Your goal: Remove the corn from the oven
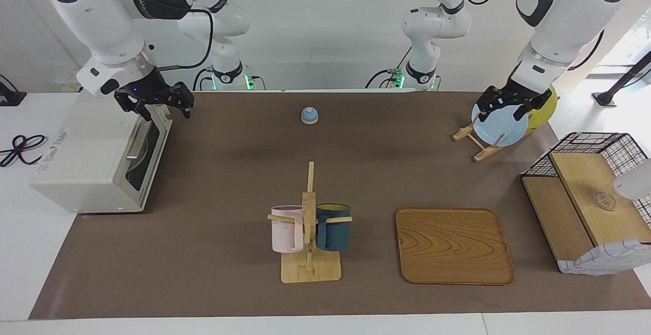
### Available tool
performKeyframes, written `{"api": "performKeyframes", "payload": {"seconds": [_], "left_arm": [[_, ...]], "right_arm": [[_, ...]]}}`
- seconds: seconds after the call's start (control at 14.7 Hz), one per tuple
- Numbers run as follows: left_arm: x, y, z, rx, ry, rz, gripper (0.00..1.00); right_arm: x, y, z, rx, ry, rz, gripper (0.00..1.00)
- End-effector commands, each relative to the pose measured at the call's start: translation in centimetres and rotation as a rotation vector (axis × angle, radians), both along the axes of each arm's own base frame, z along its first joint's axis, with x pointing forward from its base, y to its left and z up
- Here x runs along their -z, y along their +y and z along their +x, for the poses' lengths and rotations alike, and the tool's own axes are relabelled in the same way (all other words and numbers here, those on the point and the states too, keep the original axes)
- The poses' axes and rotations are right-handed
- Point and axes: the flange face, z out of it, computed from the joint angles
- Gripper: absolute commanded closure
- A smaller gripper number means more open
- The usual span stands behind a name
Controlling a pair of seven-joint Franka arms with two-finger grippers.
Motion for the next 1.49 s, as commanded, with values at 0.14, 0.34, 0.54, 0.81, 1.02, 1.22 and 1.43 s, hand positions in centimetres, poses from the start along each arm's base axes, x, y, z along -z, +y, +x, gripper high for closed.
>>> {"api": "performKeyframes", "payload": {"seconds": [0.14,0.34,0.54,0.81,1.02,1.22,1.43], "left_arm": [[-0.4,0.3,-0.3,0.004,-0.014,0.016,0.00],[-0.4,0.3,-0.3,0.004,-0.014,0.016,0.00],[-0.4,0.3,-0.3,0.004,-0.014,0.016,0.00],[-0.4,0.3,-0.3,0.004,-0.014,0.016,0.00],[-0.4,0.3,-0.3,0.004,-0.014,0.016,0.00],[-0.4,0.3,-0.3,0.004,-0.014,0.016,0.00],[-0.4,0.3,-0.3,0.004,-0.014,0.016,0.00]], "right_arm": [[-0.2,0.1,0.2,0.021,-0.013,0.005,0.00],[0.1,0.1,-0.2,0.016,-0.002,0.002,0.00],[1.0,0.1,-0.8,-0.003,0.007,0.005,0.00],[4.6,-2.1,-1.6,-0.106,-0.023,0.016,1.00],[7.0,-4.2,-3.0,-0.102,-0.046,0.001,1.00],[7.9,-5.7,-3.8,-0.125,-0.041,-0.106,1.00],[9.0,-7.9,-4.2,-0.093,-0.031,-0.125,1.00]]}}
